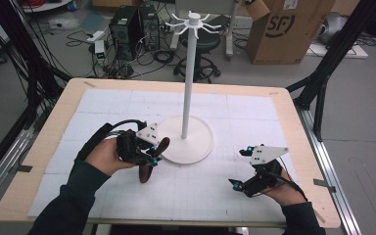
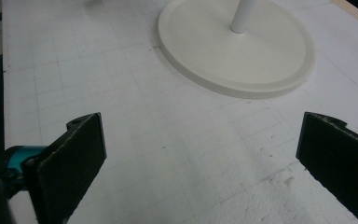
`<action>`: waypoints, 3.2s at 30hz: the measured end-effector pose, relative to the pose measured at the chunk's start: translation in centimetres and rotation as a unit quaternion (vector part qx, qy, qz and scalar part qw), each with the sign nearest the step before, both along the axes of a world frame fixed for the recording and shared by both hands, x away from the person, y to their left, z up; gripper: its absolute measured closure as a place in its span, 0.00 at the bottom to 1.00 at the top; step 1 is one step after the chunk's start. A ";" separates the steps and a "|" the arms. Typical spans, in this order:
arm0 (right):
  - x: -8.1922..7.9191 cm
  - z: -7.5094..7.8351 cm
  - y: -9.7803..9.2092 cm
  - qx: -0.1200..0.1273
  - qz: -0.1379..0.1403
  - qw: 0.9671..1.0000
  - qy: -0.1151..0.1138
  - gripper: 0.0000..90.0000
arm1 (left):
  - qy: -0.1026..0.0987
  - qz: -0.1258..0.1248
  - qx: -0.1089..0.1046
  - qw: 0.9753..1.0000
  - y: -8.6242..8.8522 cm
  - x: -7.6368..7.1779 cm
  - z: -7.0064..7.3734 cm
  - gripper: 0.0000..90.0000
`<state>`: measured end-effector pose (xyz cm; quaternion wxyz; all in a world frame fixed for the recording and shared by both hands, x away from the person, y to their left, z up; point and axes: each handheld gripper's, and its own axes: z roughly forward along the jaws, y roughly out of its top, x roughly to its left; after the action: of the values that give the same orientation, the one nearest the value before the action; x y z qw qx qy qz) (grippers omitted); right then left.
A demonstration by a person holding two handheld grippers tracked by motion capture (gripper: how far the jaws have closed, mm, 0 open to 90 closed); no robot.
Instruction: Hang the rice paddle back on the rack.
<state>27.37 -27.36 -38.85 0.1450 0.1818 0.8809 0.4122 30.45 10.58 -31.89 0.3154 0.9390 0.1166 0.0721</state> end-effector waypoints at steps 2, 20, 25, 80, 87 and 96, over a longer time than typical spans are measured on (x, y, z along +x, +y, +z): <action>0.0 0.0 0.0 0.000 0.000 1.000 0.000 0.01 | -0.003 0.009 -0.020 1.000 0.5 0.0 0.4 0.86; 0.0 -0.1 0.2 -0.002 0.002 1.000 0.003 0.01 | -0.027 0.061 -0.149 0.987 3.8 1.2 4.7 0.86; 0.0 -0.1 0.2 -0.003 0.002 1.000 0.003 0.01 | -0.026 0.068 -0.161 0.984 3.5 1.7 5.8 0.86; 0.0 0.0 0.0 0.006 0.005 1.000 0.002 0.01 | -0.039 0.101 -0.078 0.991 -2.0 6.5 19.4 0.86; 0.0 0.1 0.0 0.007 0.006 1.000 0.001 0.01 | -0.039 0.113 -0.065 0.991 -2.2 7.1 19.9 0.86; 0.0 0.1 0.1 0.004 0.007 1.000 0.001 0.01 | -0.033 0.117 -0.067 0.990 -2.5 7.6 20.2 0.86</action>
<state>27.33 -27.25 -38.80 0.1406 0.1767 0.8806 0.4166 38.02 8.11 -11.71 0.3704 0.8928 0.2198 0.1317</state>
